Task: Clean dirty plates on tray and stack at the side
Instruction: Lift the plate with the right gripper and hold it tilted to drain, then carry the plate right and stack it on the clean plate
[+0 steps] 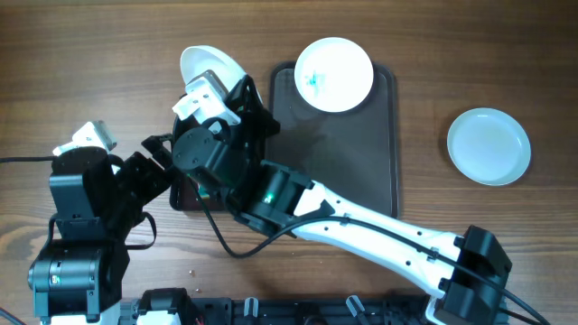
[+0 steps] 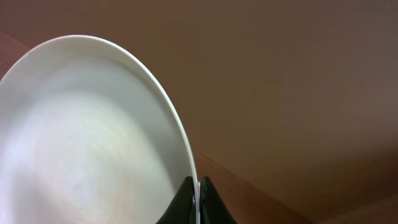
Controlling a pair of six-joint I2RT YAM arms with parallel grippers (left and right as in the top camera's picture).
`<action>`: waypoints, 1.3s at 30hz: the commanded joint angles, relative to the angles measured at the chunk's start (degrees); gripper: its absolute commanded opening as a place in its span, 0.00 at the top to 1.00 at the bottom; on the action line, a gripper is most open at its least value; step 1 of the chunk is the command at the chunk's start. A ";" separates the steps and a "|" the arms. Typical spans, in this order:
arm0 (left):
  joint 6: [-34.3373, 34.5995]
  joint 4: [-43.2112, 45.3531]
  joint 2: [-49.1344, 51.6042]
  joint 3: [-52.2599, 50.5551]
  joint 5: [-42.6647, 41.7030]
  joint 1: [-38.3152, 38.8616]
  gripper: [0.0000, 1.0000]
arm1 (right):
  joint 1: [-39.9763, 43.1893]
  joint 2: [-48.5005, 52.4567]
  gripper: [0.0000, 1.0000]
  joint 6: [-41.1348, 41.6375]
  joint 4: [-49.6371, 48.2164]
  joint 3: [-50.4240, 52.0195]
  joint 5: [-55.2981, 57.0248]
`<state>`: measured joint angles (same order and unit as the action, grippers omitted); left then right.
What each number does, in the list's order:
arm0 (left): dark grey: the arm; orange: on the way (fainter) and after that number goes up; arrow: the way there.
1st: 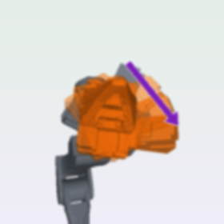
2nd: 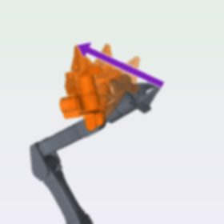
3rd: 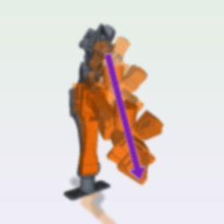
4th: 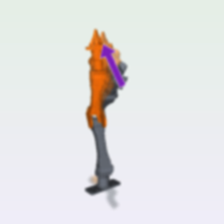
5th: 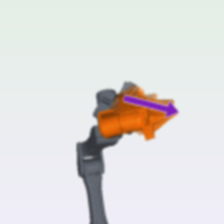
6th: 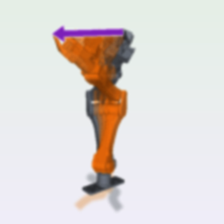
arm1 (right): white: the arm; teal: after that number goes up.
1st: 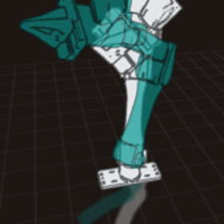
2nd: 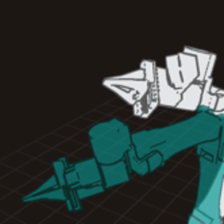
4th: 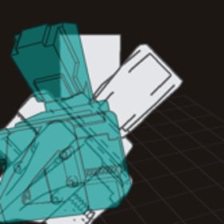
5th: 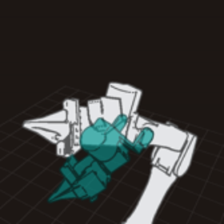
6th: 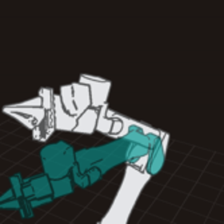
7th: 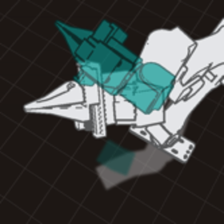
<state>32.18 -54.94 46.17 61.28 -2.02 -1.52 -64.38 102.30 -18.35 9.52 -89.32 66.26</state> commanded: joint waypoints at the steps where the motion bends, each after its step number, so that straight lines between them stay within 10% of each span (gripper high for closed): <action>1: -0.07 0.20 -0.04 0.79 -0.50 -0.31 0.00 | -0.81 -1.14 0.96 0.48 -0.31 -0.76 1.53; 25: -0.07 0.20 -0.04 0.79 -0.50 -0.31 0.00 | -0.42 -1.14 0.96 0.96 -1.29 -0.76 4.15; 32: -0.07 0.17 -0.04 0.79 -0.50 -0.31 0.00 | 3.30 -1.11 0.96 25.18 12.17 -0.26 0.87; 39: -0.07 0.17 -0.04 0.79 -0.50 -0.31 0.00 | 20.59 -1.29 0.96 57.70 30.62 -0.26 -53.29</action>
<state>32.21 -54.92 46.17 61.28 -2.04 -1.52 -53.30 102.00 19.53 39.70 -89.34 46.02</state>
